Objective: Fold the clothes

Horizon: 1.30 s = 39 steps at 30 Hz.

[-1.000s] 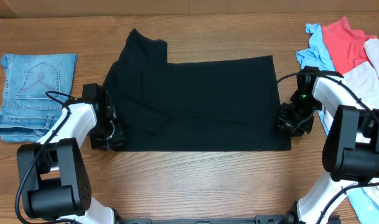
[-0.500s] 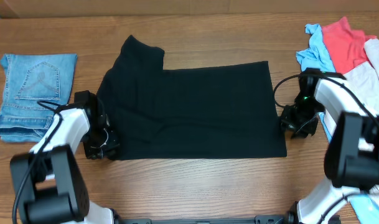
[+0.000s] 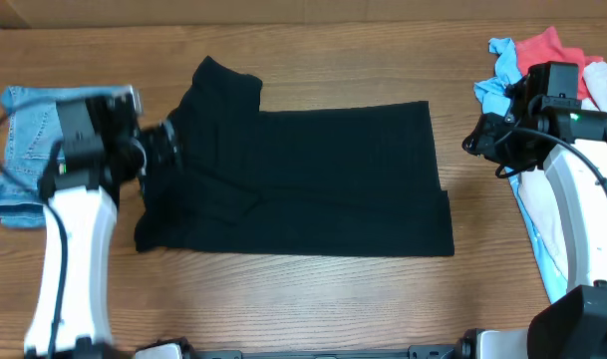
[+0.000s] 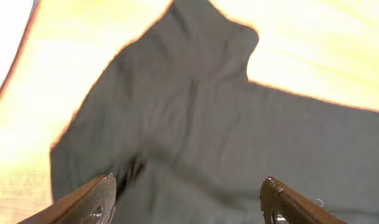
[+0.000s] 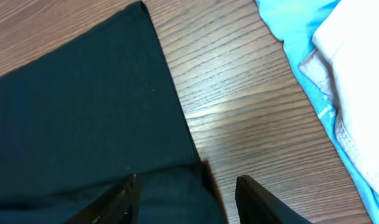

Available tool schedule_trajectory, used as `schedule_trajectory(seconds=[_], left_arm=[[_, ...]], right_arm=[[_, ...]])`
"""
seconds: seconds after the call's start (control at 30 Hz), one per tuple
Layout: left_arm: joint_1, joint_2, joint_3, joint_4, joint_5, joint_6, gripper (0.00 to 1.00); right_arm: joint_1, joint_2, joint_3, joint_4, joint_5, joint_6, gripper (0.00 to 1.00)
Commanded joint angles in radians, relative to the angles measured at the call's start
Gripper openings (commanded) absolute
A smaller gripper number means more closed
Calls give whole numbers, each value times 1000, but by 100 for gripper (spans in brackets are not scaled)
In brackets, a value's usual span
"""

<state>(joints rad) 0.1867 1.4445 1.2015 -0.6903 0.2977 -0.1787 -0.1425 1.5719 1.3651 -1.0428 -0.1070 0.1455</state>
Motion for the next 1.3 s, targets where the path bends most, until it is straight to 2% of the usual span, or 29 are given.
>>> schedule_trajectory(seconds=[0.0,0.07,0.17,0.33,0.47,0.8,0.87,0.93,1.03,1.1,1.17,1.27], left_arm=[[-19,183,203,-30,37,26,78],[-19,386,425,-109,37,41,78],[-19,571,627,-188,36,59,78],[-19,816,840,-222,36,113,79],[-19,958,891,-189,35,127,79],[-45,1064,890,-148,43,162,78],[-61,1069,890,-159,43,180,65],[-69,1069,890,-171,34,180,59],[-73,1069,890,-198,31,180,31],[-71,1069,890,-225,7,179,20],[-68,1069,890,-253,-18,179,14],[-64,1069,890,-296,-21,174,12]], right_arm=[[-2,-2,-1,0,-18,-19,53],[-2,-1,-4,-3,-18,-19,53],[-2,-1,-5,-13,-18,-19,54],[-2,-1,-5,-32,-18,-20,53],[-2,-1,-5,-51,-18,-19,54],[-2,-1,-5,-63,-18,-19,54],[-2,-1,-5,-63,-18,-19,54],[-2,-1,-5,-63,-18,-19,54],[-2,-1,-5,-62,-18,-19,54],[-2,-1,-5,-51,-18,-19,53],[-1,2,-5,-32,-18,-21,52],[15,44,-4,-23,-30,-95,50]])
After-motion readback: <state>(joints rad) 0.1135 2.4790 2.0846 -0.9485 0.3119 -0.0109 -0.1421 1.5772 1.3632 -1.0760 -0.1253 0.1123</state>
